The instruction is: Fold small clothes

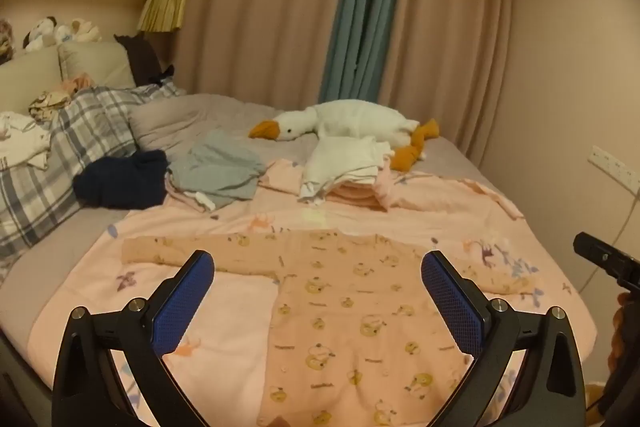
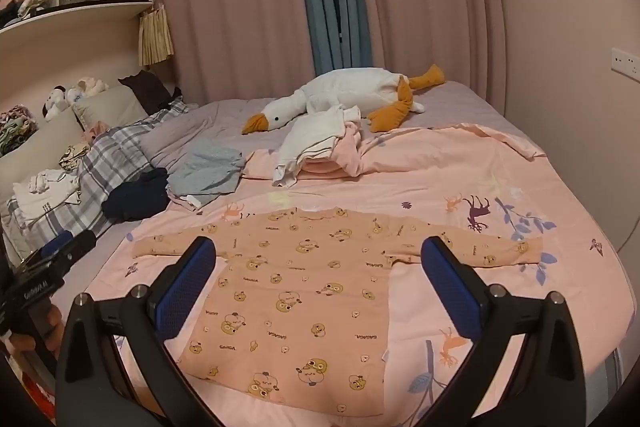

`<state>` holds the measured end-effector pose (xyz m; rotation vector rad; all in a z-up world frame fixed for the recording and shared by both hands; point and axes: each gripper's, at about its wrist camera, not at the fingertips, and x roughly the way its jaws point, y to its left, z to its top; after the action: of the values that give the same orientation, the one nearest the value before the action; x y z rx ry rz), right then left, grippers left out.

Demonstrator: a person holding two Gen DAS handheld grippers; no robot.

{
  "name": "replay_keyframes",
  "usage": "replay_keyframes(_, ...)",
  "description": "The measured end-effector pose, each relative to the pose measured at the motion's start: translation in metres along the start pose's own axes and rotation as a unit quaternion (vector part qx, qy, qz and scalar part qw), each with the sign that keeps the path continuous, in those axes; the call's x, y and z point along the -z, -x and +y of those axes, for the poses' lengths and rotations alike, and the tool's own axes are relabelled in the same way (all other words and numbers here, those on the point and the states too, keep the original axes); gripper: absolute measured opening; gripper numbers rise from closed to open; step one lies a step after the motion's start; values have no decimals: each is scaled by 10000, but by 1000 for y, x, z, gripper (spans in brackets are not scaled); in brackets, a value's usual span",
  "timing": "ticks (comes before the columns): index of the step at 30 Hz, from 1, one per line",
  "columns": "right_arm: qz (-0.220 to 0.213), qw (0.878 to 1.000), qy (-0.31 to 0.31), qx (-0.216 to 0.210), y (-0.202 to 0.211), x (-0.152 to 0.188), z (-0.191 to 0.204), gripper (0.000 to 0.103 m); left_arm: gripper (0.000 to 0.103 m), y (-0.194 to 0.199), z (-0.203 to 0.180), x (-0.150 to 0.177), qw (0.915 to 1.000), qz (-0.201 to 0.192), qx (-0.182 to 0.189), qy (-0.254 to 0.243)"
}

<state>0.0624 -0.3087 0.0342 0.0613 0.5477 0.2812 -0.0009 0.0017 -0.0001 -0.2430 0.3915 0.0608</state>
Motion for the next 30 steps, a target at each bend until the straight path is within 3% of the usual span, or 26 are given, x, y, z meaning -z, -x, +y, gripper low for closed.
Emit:
replay_keyframes(10,291,9957,-733,-486,-17,7,-5,103,103,-10,-11,7,9989,411,232,-35)
replay_keyframes(12,423,9961,-634,-443,-17,10,10,103,103,-17,-13,9,9986,469,221,70)
replay_keyframes(18,303,9966,-663,-379,-13,11,8,103,103,-13,-14,13,9982,512,290,70)
replay_keyframes(30,508,9962,-553,-444,-28,20,18,103,103,-15,-14,15,9976,569,377,134)
